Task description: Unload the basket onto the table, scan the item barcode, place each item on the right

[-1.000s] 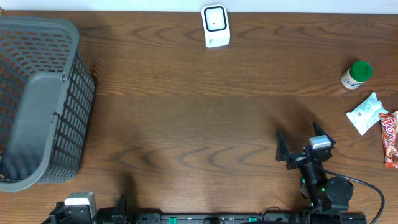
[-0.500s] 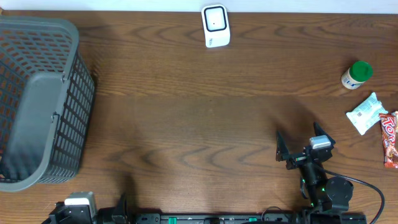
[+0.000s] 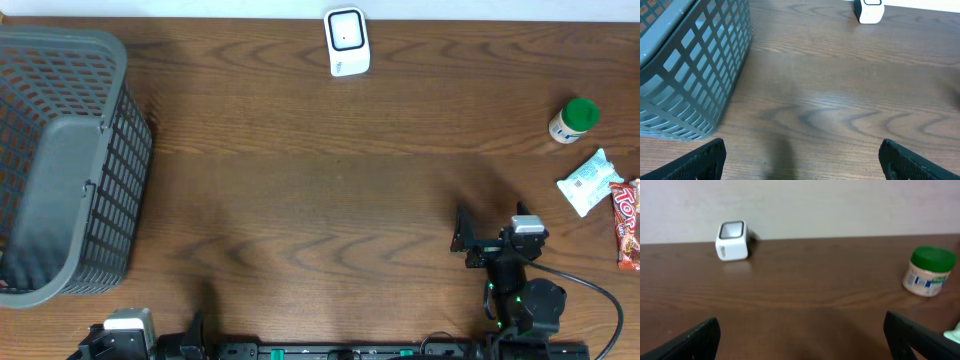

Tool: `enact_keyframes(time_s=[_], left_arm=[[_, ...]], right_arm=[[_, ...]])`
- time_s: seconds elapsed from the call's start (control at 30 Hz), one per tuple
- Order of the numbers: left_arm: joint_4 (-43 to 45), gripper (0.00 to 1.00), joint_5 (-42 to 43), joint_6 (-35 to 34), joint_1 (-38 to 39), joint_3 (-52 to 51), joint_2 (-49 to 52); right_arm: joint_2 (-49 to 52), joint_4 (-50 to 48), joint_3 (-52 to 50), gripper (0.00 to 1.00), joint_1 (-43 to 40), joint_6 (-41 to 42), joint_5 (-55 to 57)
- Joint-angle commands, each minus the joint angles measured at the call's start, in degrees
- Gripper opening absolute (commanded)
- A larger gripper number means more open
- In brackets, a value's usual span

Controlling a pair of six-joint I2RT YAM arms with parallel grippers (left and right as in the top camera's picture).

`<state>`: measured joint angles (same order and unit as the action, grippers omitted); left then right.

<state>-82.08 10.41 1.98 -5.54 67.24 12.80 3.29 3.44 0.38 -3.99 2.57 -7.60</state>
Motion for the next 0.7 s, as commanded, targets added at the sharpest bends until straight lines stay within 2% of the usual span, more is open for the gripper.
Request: enact_keyframes(time_s=[0.0,0.67], left_arm=[[0.1,0.98,0.5,0.9,-0.2,0.2,-0.2],[0.1,0.98,0.5,0.9,-0.2,0.2,-0.2]], right_arm=[[2.4,0.4,0.0,0.99,0.3,1.5,1.7],[3.0,0.4,0.0,0.99,0.3,1.5,1.7]])
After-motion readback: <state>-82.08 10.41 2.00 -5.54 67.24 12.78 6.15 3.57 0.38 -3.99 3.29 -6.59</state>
